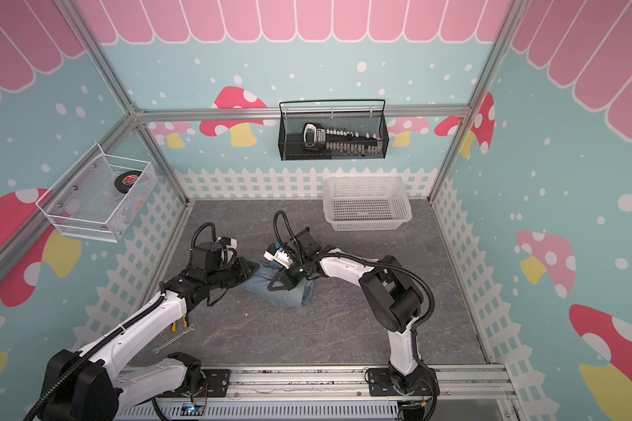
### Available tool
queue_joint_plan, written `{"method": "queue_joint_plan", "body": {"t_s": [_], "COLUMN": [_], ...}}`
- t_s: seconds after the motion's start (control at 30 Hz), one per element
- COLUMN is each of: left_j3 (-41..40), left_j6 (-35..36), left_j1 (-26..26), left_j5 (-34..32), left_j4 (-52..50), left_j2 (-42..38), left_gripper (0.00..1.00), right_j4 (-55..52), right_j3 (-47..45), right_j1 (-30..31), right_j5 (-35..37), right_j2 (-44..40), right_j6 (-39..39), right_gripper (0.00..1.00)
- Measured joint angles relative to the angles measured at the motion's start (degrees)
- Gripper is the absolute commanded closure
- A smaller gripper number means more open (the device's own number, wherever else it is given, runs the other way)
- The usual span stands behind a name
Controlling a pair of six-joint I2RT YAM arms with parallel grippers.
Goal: Roll up the long pants
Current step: Roll the long pant at the center of the board.
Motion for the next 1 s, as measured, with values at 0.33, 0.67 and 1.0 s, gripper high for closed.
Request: {"method": "queue_joint_plan", "body": {"t_s": [0.33, 0.67, 1.0], "left_j3": [0.76, 0.83, 0.83], "left_j6": [-0.17, -0.94, -1.01], "left_j1": [0.04, 0.81, 1.11], "left_j5": [0.68, 3.8, 5.31], "left_j4": [0.09, 0.85, 0.87], "left_j2": [0.7, 1.07, 1.07], "left_gripper": [0.82, 0.83, 0.83], "right_j4": [9.05, 20.59, 30.51], "right_j3": [-11.32, -21.7, -19.02], "right_j1": [3.19, 10.71, 20.87], "right_j5": [6.05, 18.29, 34.84], "right_j2": [-10.91, -18.34, -5.53], "right_j6": [-2.91, -13.11, -26.25], "right_gripper": [0.58, 0.38, 0.19]}}
